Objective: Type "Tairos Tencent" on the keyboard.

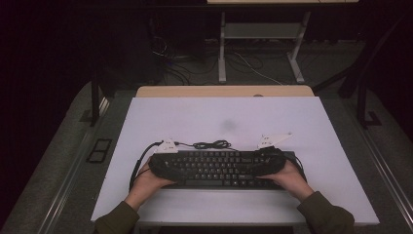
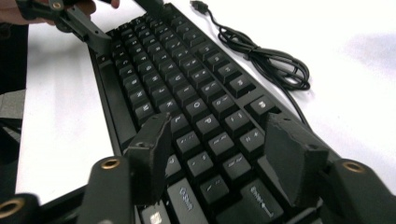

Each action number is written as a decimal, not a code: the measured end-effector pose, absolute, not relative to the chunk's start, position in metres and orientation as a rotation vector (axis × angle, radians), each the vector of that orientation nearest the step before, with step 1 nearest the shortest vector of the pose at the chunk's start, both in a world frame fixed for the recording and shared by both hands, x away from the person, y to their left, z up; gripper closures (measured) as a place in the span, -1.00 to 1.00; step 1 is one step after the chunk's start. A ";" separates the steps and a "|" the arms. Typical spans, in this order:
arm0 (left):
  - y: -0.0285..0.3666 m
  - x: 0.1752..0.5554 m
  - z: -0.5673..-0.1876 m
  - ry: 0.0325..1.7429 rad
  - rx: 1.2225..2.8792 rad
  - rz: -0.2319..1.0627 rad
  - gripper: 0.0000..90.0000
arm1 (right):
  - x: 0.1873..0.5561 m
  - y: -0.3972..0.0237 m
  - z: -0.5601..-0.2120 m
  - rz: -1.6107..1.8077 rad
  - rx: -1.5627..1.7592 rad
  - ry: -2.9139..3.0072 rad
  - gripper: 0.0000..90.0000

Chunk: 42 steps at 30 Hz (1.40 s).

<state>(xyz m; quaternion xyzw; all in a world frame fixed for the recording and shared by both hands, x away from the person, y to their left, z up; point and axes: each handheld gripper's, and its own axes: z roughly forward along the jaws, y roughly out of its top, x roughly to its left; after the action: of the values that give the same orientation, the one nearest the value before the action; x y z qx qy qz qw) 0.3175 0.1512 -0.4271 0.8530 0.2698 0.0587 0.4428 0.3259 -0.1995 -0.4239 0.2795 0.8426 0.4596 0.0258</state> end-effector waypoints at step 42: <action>0.149 0.312 -0.429 0.598 2.206 0.042 0.99 | 0.340 -0.175 -0.423 1.487 0.847 2.582 -0.29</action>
<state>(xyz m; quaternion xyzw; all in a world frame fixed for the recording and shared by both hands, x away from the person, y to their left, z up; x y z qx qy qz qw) 0.3115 0.1494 -0.4293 0.8781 0.2381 0.0167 0.4147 0.3405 -0.1745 -0.4231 0.2733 0.8334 0.4798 0.0220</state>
